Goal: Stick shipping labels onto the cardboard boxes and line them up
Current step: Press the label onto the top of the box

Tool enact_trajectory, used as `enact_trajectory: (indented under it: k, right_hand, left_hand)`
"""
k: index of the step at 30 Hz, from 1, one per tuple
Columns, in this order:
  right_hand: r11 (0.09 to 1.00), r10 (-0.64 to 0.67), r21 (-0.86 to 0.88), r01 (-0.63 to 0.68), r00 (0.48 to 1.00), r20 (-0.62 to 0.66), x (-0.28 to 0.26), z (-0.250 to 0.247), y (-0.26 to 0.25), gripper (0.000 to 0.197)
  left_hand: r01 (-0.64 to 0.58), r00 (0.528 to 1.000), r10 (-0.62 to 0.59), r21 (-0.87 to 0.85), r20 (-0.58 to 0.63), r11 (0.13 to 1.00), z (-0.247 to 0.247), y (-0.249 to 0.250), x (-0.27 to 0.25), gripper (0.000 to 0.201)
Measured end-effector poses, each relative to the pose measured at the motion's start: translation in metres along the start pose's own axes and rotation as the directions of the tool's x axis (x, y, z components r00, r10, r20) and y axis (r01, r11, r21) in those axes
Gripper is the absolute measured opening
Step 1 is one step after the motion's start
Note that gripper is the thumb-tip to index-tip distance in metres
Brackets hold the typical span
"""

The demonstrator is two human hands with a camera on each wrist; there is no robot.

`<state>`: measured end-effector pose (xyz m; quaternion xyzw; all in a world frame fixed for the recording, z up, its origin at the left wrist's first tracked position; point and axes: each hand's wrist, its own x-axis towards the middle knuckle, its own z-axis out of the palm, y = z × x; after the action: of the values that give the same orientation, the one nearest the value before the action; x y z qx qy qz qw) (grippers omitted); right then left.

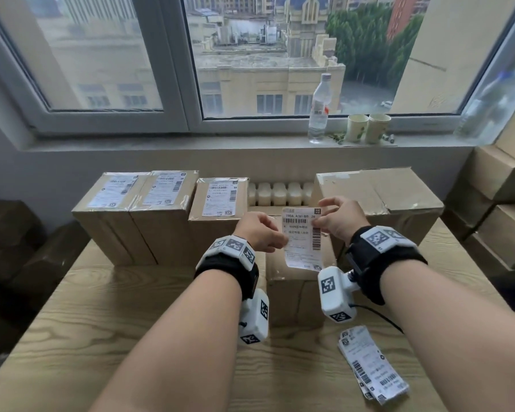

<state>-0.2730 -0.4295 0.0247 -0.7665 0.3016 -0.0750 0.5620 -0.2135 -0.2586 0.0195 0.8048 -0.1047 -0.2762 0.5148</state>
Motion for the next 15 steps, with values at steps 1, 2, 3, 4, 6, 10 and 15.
enact_trajectory:
  k: [1, 2, 3, 4, 6, 10, 15]
  right_hand:
    - [1.0, 0.005, -0.011, -0.005, 1.0, -0.003, 0.003, 0.001, 0.003, 0.039]
    - [1.0, 0.006, -0.022, -0.006, 1.0, -0.006, 0.006, 0.002, 0.005, 0.038]
    - [0.999, 0.01, -0.039, -0.01, 1.0, -0.006, 0.008, 0.003, 0.007, 0.037]
    - [0.999, 0.007, -0.054, -0.008, 1.0, -0.007, 0.01, 0.004, 0.009, 0.036]
    - [0.997, 0.004, -0.076, -0.006, 1.0, -0.019, 0.015, 0.007, 0.013, 0.034]
    - [0.996, -0.007, -0.094, 0.002, 0.999, -0.052, 0.02, 0.009, 0.015, 0.032]
    - [0.983, -0.032, -0.182, 0.024, 0.999, -0.042, 0.023, 0.011, 0.018, 0.031]
  left_hand:
    - [0.002, 1.0, -0.001, 0.004, -0.017, 1.0, 0.003, -0.002, 0.001, 0.034]
    - [0.006, 0.999, -0.006, 0.008, -0.038, 1.0, 0.005, -0.003, 0.001, 0.034]
    - [0.012, 0.998, -0.012, 0.011, -0.057, 1.0, 0.006, -0.004, 0.002, 0.034]
    - [0.019, 0.997, -0.018, 0.017, -0.074, 1.0, 0.007, -0.005, 0.003, 0.034]
    - [0.025, 0.995, -0.021, 0.032, -0.102, 0.999, 0.009, -0.006, 0.004, 0.034]
    - [0.031, 0.988, -0.017, 0.089, -0.155, 0.996, 0.013, -0.007, 0.007, 0.034]
    - [0.052, 0.977, -0.003, 0.223, -0.214, 0.974, 0.016, -0.006, 0.012, 0.036]
